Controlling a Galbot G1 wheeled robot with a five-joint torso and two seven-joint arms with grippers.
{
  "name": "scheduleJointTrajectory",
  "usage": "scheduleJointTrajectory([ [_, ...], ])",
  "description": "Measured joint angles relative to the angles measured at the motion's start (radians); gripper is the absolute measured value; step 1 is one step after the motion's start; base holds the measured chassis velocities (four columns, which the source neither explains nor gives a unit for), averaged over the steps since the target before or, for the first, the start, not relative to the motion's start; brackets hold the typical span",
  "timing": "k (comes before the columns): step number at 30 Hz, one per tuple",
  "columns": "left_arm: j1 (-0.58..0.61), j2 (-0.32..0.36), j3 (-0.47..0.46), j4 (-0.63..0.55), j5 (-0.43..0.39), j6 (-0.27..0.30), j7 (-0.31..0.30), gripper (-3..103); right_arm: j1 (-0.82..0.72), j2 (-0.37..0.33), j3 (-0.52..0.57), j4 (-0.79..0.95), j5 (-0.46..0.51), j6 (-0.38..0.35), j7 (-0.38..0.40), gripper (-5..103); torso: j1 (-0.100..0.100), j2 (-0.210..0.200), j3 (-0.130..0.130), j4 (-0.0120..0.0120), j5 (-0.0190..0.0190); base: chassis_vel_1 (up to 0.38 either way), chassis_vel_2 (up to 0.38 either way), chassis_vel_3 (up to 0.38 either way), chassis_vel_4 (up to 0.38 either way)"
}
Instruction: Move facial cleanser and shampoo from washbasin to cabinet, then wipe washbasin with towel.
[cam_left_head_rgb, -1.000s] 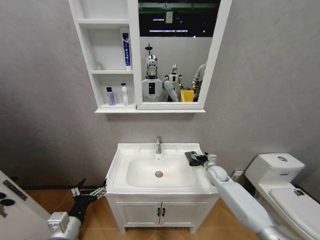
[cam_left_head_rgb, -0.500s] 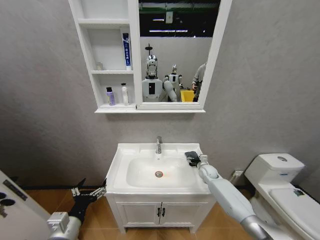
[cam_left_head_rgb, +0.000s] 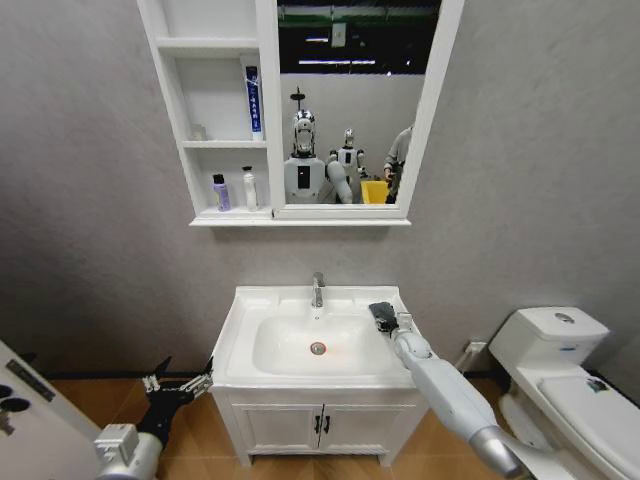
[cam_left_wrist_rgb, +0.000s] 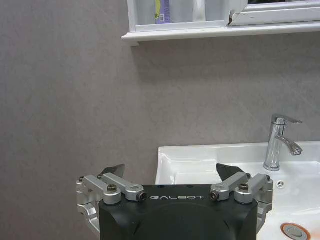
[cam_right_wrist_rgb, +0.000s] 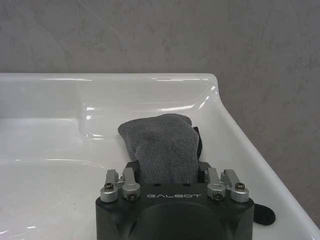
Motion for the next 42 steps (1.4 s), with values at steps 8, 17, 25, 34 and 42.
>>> scheduleJointTrajectory([
  [8, 0.0, 0.0, 0.0, 0.0, 0.0, 0.0, 0.0, 100, -0.043, -0.058, 0.023, 0.139, 0.056, -0.022, 0.04, 26, 0.0, 0.0, 0.0, -0.0003, -0.0001, 0.0, 0.0, 0.0, 0.0],
  [17, 0.0, 0.0, 0.0, 0.0, 0.0, 0.0, 0.0, 100, -0.115, -0.109, 0.038, 0.309, 0.124, -0.047, 0.091, 4, 0.0, 0.0, 0.0, -0.0003, -0.0002, 0.0, 0.0, 0.0, 0.0],
  [25, 0.0, 0.0, 0.0, 0.0, 0.0, 0.0, 0.0, 100, -0.171, -0.097, -0.081, 0.515, 0.273, -0.121, 0.215, 4, 0.0, 0.0, 0.0, 0.0001, -0.0004, 0.0, 0.0, 0.0, 0.0],
  [34, 0.0, 0.0, 0.0, 0.0, 0.0, 0.0, 0.0, 100, -0.092, -0.026, -0.24, 0.345, 0.193, -0.149, 0.234, 4, 0.0, 0.0, 0.0, -0.0002, -0.0003, 0.0, 0.0, 0.0, 0.0],
  [42, 0.0, 0.0, 0.0, 0.0, 0.0, 0.0, 0.0, 100, -0.048, -0.001, -0.288, 0.212, 0.164, -0.147, 0.19, 4, 0.0, 0.0, 0.0, -0.0007, -0.0004, 0.0, 0.0, 0.0, 0.0],
])
